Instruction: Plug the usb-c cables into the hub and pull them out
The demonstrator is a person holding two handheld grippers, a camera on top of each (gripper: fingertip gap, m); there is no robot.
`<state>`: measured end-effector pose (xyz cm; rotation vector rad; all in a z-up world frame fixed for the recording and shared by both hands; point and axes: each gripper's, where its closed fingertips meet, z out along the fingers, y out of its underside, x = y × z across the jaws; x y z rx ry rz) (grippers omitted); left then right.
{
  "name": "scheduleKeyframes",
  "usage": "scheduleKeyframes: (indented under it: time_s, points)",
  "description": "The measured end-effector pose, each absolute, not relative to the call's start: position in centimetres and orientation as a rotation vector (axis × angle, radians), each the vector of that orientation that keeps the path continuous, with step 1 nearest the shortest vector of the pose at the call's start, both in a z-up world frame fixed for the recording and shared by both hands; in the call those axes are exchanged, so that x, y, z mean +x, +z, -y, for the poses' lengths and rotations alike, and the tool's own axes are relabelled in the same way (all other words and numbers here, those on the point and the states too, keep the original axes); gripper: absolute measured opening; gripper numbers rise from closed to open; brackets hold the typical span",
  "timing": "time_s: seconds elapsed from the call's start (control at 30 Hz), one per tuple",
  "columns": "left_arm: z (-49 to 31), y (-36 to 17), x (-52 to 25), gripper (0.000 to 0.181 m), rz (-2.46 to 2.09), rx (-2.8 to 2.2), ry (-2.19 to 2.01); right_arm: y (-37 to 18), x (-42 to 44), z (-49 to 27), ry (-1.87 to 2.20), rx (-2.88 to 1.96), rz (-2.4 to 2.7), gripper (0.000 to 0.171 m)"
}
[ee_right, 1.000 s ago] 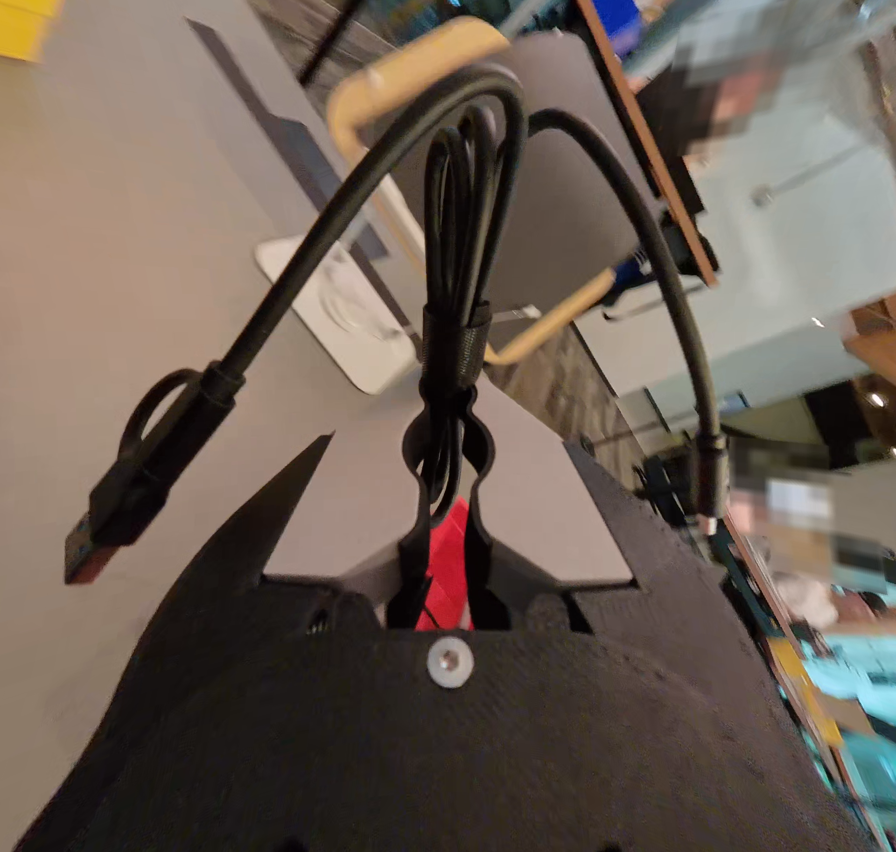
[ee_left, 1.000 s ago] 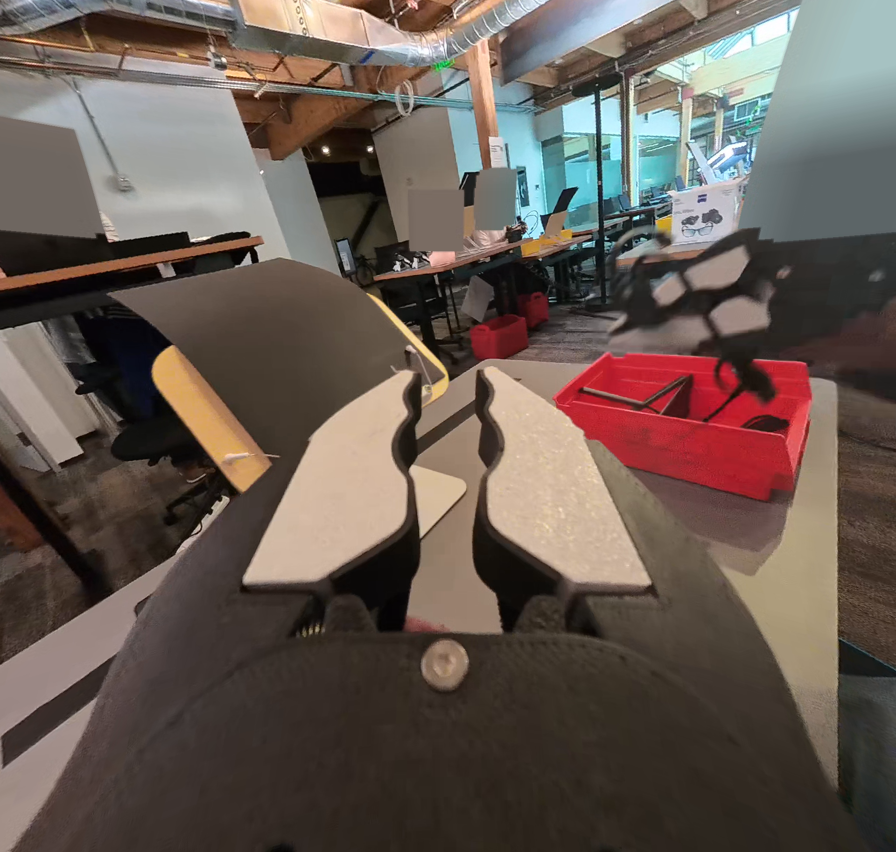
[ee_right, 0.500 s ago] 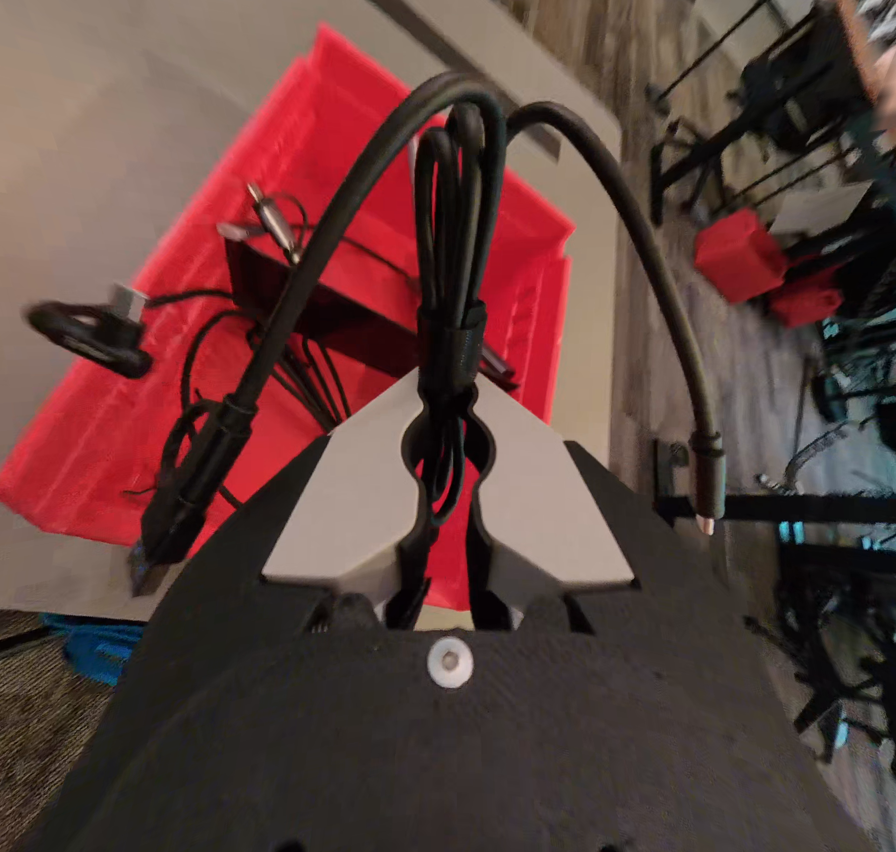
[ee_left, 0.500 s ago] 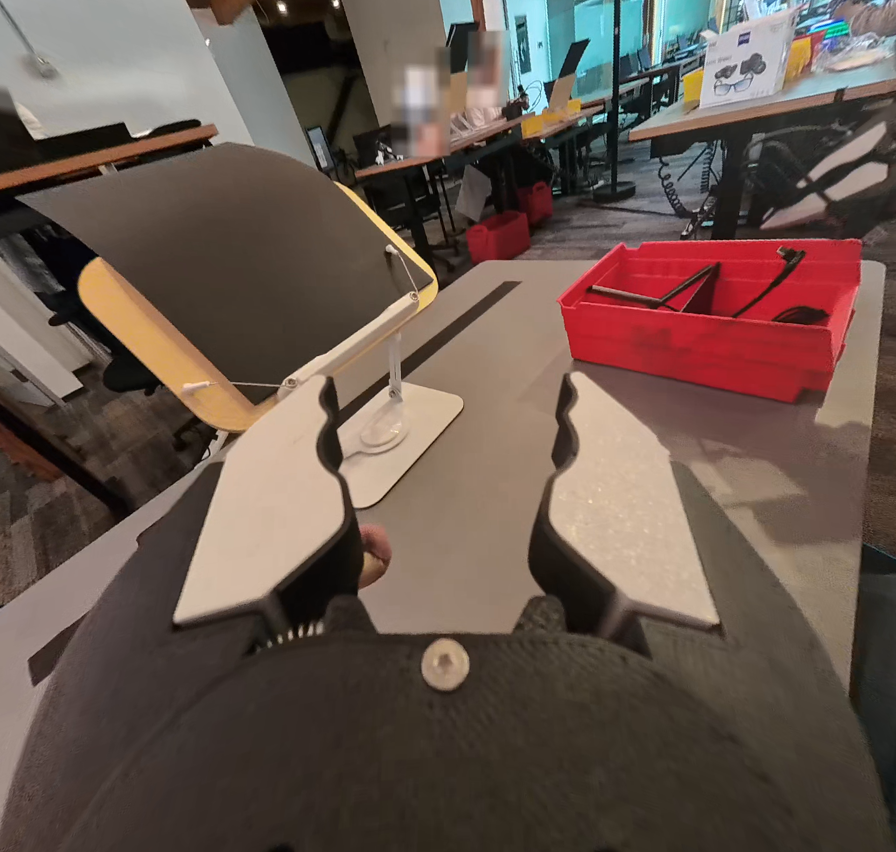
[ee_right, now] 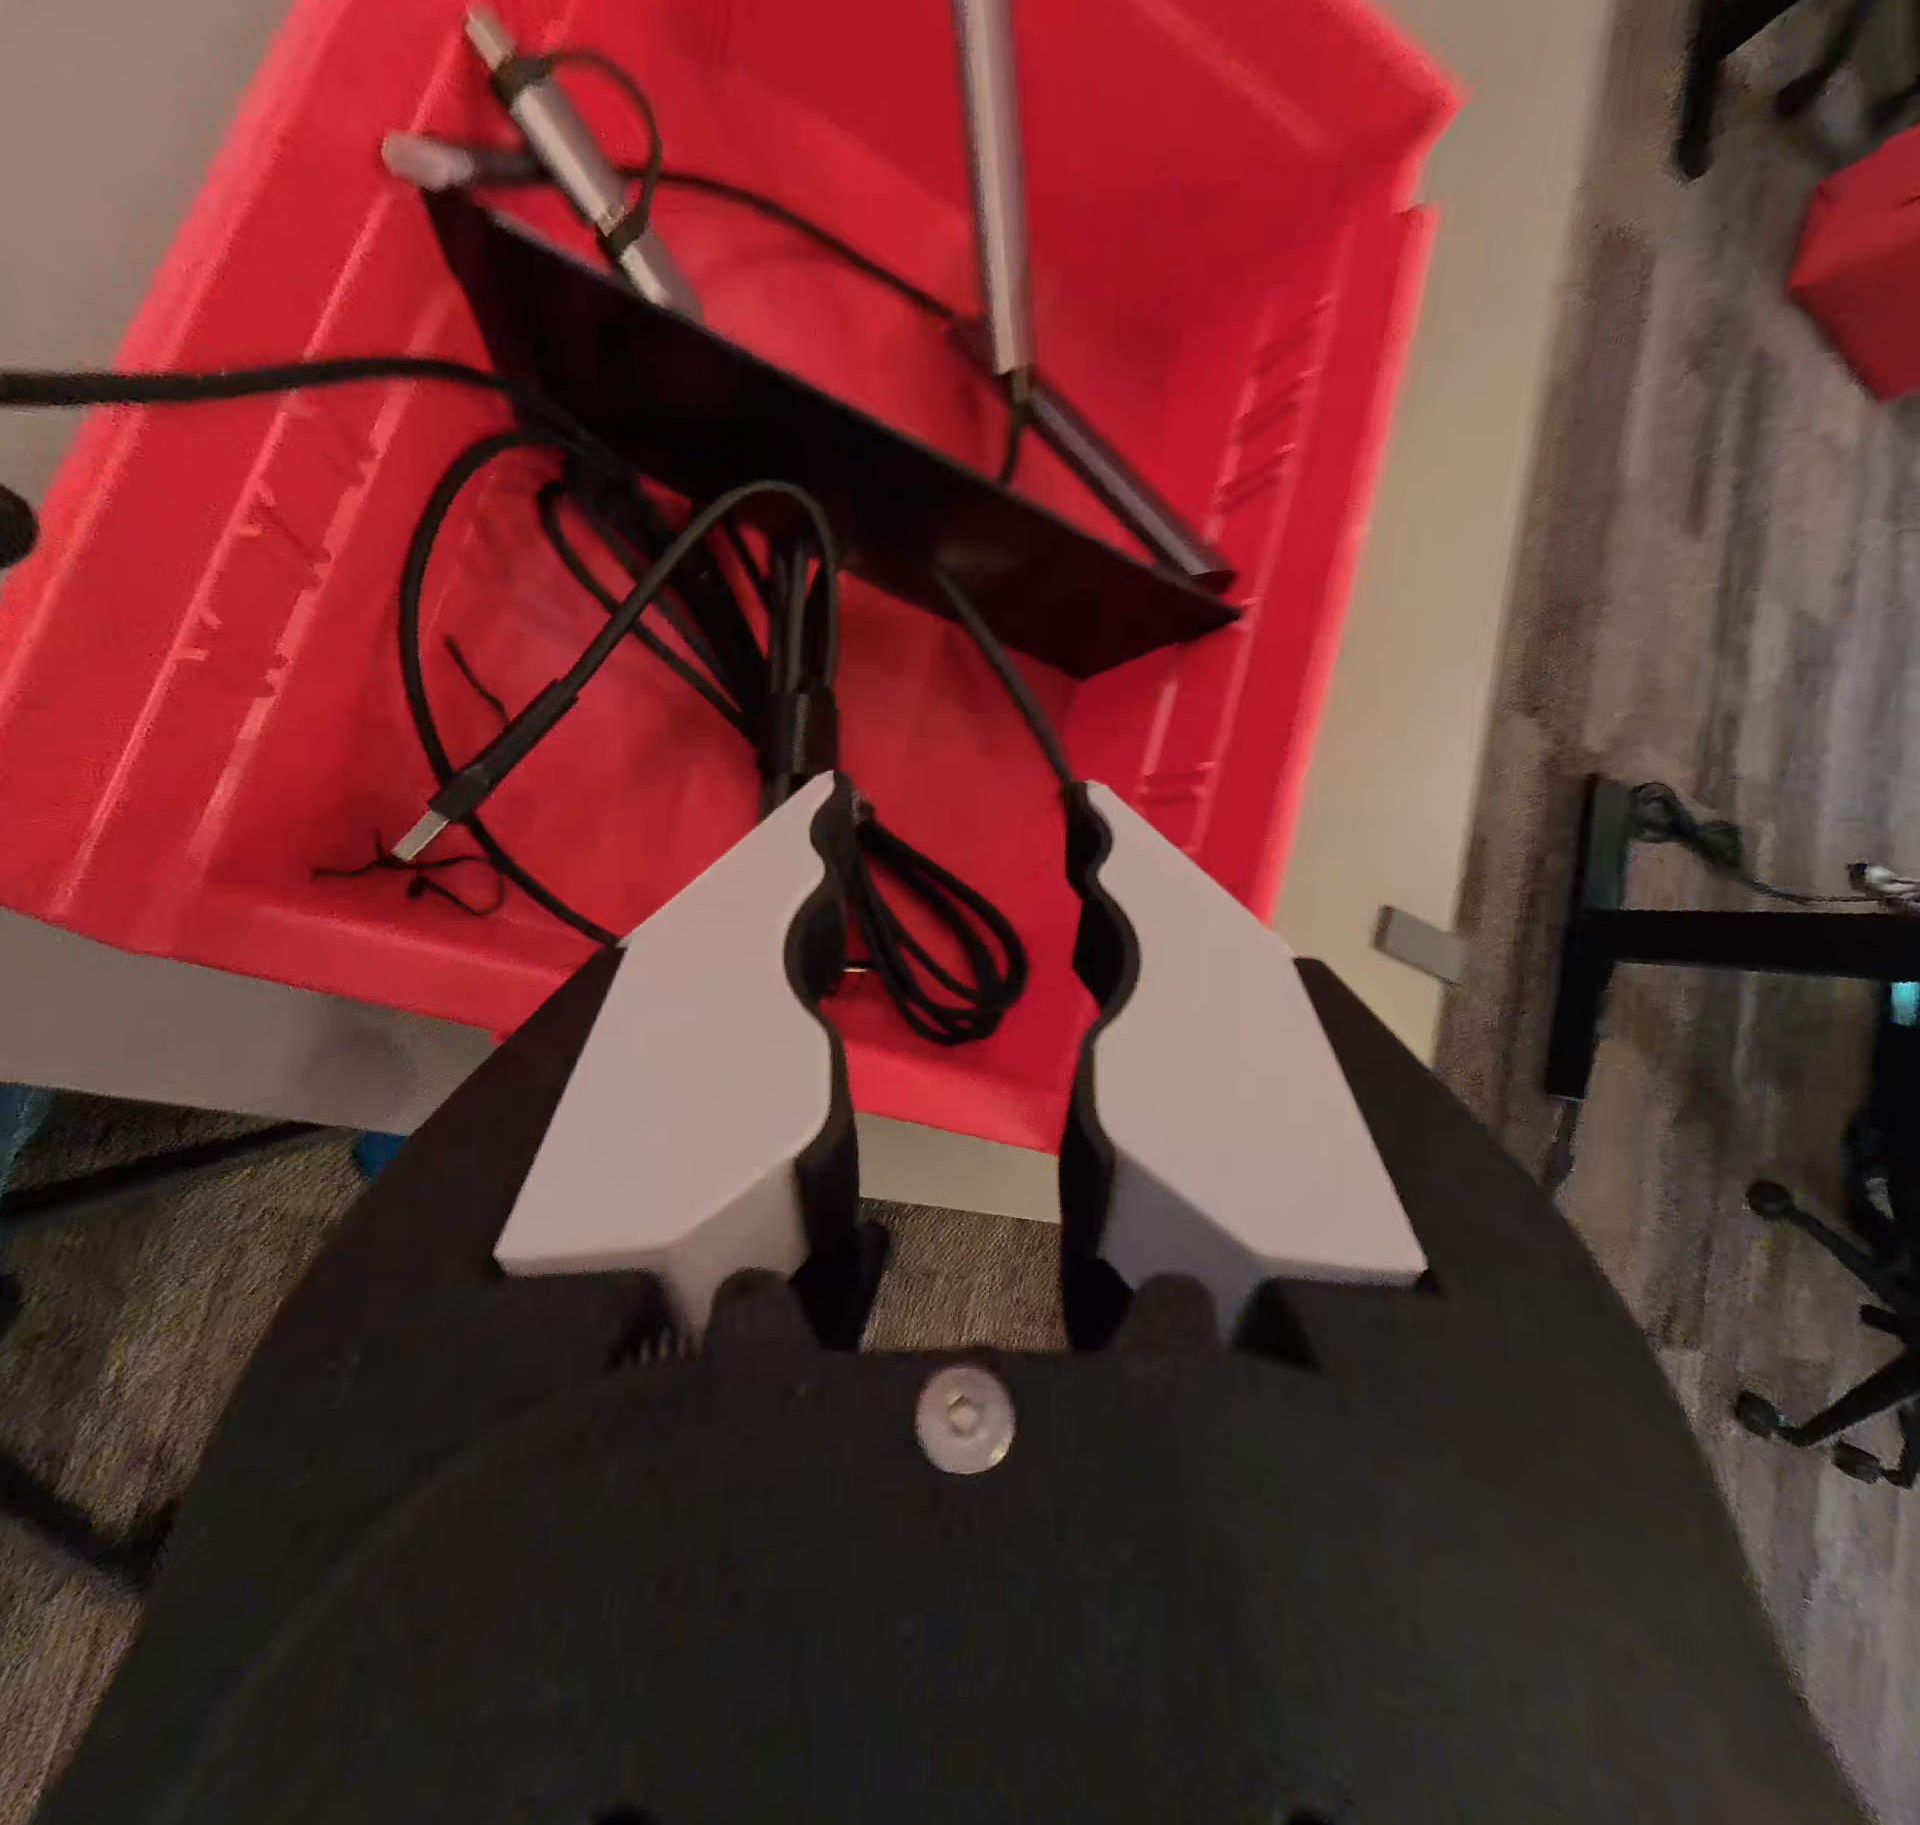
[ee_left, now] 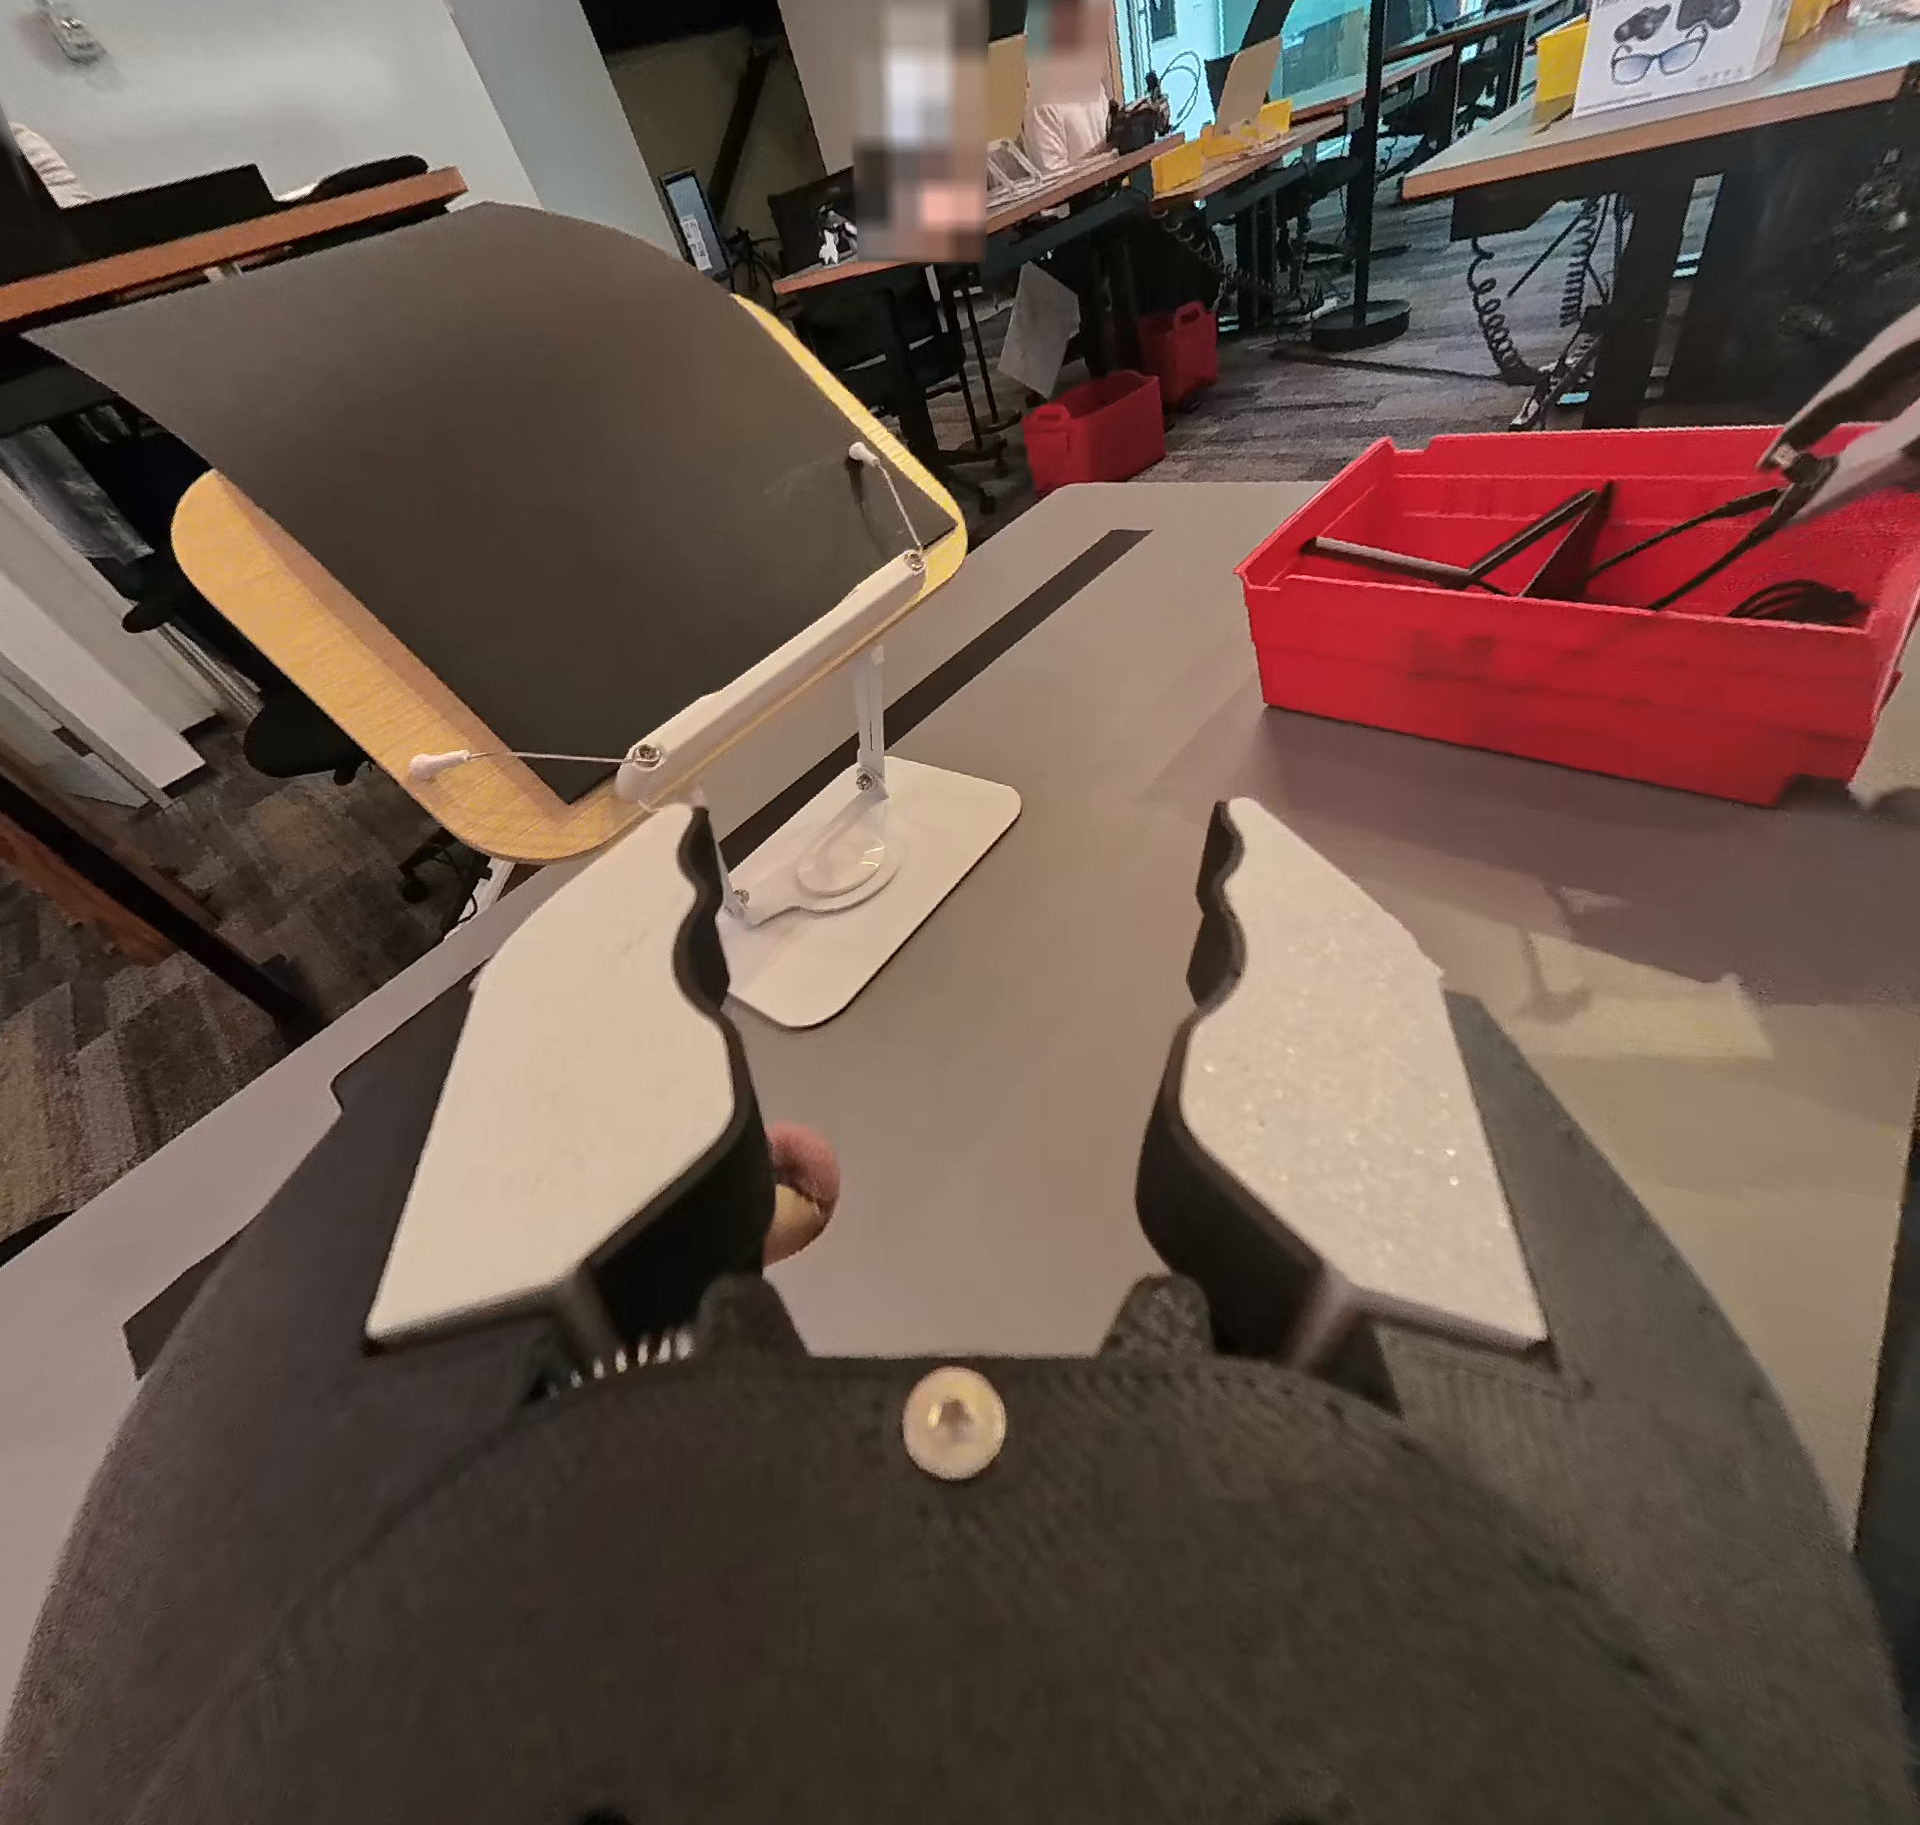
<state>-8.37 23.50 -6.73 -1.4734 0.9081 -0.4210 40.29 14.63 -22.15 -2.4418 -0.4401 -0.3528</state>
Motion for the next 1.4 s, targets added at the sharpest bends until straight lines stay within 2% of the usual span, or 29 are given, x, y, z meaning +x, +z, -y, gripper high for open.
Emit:
scheduleKeyframes:
  time_s: [0.1,0.17,0.27,0.4,0.5,0.57,0.77,0.83,1.1,1.3,1.4]
  points:
    - [-23.8,-7.0,-8.9,0.084,-0.916,-1.479,-0.373,-18.8,41.9,-14.7,-0.438,-2.307,0.378,0.043]
    - [-24.1,-7.2,-9.5,0.083,-0.927,-1.486,-0.325,-18.0,43.4,-14.6,-0.479,-2.255,0.316,0.054]
    - [-24.4,-7.0,-11.3,0.083,-0.926,-1.504,-0.247,-19.6,45.6,-13.8,-0.484,-2.295,0.239,0.062]
    - [-25.3,-6.8,-16.6,0.079,-0.85,-1.559,-0.095,-22.3,48.0,-13.9,-0.42,-2.286,0.098,0.061]
    - [-25.5,-7.8,-22.3,0.079,-0.77,-1.637,0.04,-24.5,48.1,-14.2,-0.305,-2.299,0.057,0.051]
    - [-24.9,-8.6,-26.2,0.079,-0.701,-1.697,0.097,-25.3,47.9,-14.6,-0.281,-2.298,0.087,0.022]
    - [-20.9,-12.8,-37.0,0.09,-0.472,-1.853,0.295,-25.2,47.1,-15.3,-0.224,-2.259,0.148,0.016]
    - [-19.5,-14.2,-39.2,0.091,-0.416,-1.894,0.308,-25.2,46.0,-15.1,-0.143,-2.267,0.18,0.008]
    - [-18.0,-21.2,-46.0,0.093,-0.259,-2.105,0.365,-25.2,43.7,-15.0,-0.127,-2.254,0.108,0.008]
    - [-17.8,-25.5,-46.1,0.075,-0.152,-2.244,0.107,-25.2,40.6,-15.0,-0.111,-2.253,0.142,0.008]
    - [-18.0,-26.5,-46.1,0.052,-0.166,-2.251,0.134,-25.2,38.5,-15.4,-0.1,-2.252,0.196,0.008]
